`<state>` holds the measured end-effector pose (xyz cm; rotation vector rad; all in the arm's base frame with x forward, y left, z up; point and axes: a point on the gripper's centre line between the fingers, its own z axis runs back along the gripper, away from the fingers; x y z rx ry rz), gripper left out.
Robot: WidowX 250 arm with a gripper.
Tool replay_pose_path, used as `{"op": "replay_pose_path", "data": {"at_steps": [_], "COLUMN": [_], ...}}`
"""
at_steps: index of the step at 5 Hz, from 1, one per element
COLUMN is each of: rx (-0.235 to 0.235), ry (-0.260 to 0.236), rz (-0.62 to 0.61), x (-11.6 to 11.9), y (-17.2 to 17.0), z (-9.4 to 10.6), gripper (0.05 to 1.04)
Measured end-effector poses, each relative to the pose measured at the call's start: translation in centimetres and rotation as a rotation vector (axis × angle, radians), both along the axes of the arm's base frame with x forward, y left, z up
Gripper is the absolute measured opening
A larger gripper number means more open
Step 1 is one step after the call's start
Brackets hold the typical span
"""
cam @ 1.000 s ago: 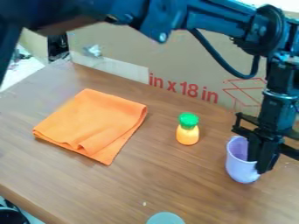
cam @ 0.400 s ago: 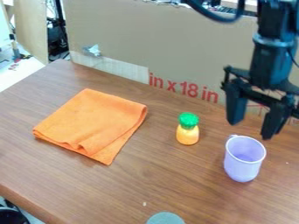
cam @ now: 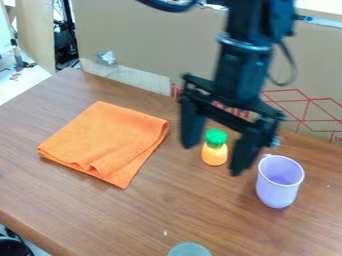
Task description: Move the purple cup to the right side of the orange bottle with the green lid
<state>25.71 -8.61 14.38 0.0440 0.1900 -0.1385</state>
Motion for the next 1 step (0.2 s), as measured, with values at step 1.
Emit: {"op": "replay_pose_path", "data": {"at_steps": [1], "rx": [-0.001], "ry": [-0.033], "rz": [0.076], "x": [0.22], "y": [2.32], "z": [-0.43], "gripper": [1.010]}}
